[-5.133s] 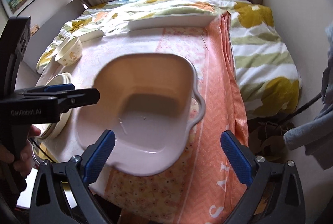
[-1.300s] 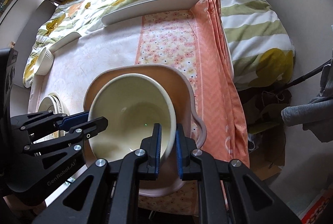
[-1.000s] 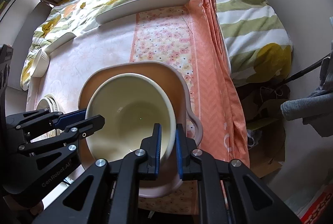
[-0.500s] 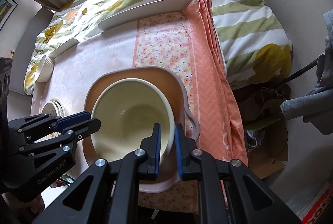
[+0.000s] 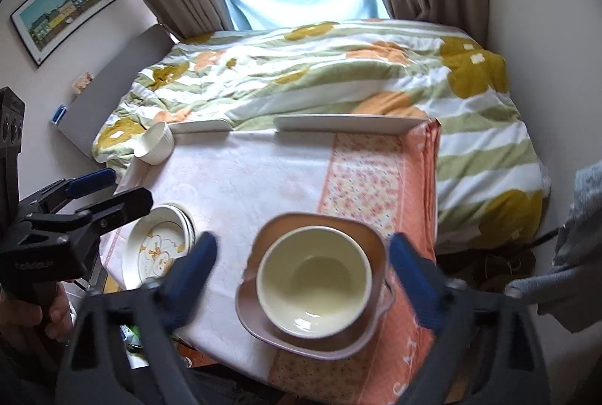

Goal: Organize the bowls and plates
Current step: 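Move the left gripper to the small white bowl and grasp its rim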

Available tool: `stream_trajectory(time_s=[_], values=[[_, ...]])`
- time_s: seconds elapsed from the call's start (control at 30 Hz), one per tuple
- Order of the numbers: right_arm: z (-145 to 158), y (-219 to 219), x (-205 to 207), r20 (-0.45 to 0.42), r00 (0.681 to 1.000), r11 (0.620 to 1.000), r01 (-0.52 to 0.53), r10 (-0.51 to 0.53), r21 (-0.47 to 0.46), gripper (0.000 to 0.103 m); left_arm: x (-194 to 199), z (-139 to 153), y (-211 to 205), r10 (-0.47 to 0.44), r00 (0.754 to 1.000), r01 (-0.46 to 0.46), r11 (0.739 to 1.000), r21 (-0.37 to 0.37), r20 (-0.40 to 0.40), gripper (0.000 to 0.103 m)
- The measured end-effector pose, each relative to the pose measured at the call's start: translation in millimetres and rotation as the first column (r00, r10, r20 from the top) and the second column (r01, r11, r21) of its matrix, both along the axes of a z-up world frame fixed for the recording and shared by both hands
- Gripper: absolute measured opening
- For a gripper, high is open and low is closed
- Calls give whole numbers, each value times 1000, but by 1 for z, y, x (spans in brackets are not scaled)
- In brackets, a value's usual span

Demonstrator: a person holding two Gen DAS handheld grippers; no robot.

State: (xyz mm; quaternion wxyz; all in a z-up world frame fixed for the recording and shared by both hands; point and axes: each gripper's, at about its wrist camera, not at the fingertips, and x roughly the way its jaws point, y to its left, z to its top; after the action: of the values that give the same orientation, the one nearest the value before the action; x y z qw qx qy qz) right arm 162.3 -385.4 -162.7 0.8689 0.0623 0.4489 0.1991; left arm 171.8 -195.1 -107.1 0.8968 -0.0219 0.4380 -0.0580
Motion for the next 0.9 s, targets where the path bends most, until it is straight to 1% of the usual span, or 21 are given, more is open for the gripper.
stream_trajectory(time_s=[0.1, 0.17, 0.23, 0.27, 0.33, 0.4, 0.47, 0.5, 0.57, 0.63, 0.7, 0.77, 0.87, 0.9], values=[[9, 19, 0, 75, 995, 997, -73, 73, 2, 103, -11, 11, 30, 85, 996, -85, 996, 7, 28, 102], [12, 34, 0, 132, 984, 992, -123, 122, 2, 103, -18, 15, 57, 158, 987, -157, 987, -24, 35, 102], [15, 52, -3, 174, 971, 986, -168, 167, -7, 103, -26, 17, 86, 226, 974, -222, 972, -77, 35, 102], [17, 65, -1, 167, 967, 981, -191, 192, -23, 103, -30, 18, 100, 256, 966, -251, 963, -99, 37, 102], [21, 90, 7, 126, 961, 968, -241, 247, -63, 103, -34, 21, 128, 318, 946, -311, 944, -111, 55, 102], [31, 110, 19, 125, 951, 960, -280, 281, -30, 103, -37, 25, 158, 395, 915, -385, 916, -115, 83, 102], [41, 131, 35, 131, 946, 953, -301, 296, 20, 103, -35, 23, 189, 453, 887, -437, 886, -152, 88, 102], [44, 143, 44, 131, 946, 952, -304, 298, 30, 103, -33, 21, 204, 476, 876, -458, 872, -171, 82, 102], [44, 168, 63, 127, 952, 959, -284, 279, 18, 103, -27, 15, 235, 512, 856, -491, 848, -199, 71, 102], [40, 195, 86, 99, 950, 954, -298, 295, 20, 103, -15, 7, 263, 540, 840, -517, 825, -226, 52, 102], [33, 221, 110, 49, 948, 946, -317, 314, 66, 103, 0, -6, 289, 557, 830, -533, 804, -264, 20, 102], [26, 251, 134, 4, 941, 937, -336, 338, 98, 103, 19, -22, 311, 562, 827, -539, 787, -302, -12, 98], [3, 301, 170, -68, 924, 924, -369, 376, 101, 103, 54, -57, 339, 558, 826, -548, 766, -336, -77, 86], [-8, 318, 181, -94, 917, 920, -380, 388, 92, 102, 65, -70, 347, 553, 827, -550, 758, -351, -101, 76]])
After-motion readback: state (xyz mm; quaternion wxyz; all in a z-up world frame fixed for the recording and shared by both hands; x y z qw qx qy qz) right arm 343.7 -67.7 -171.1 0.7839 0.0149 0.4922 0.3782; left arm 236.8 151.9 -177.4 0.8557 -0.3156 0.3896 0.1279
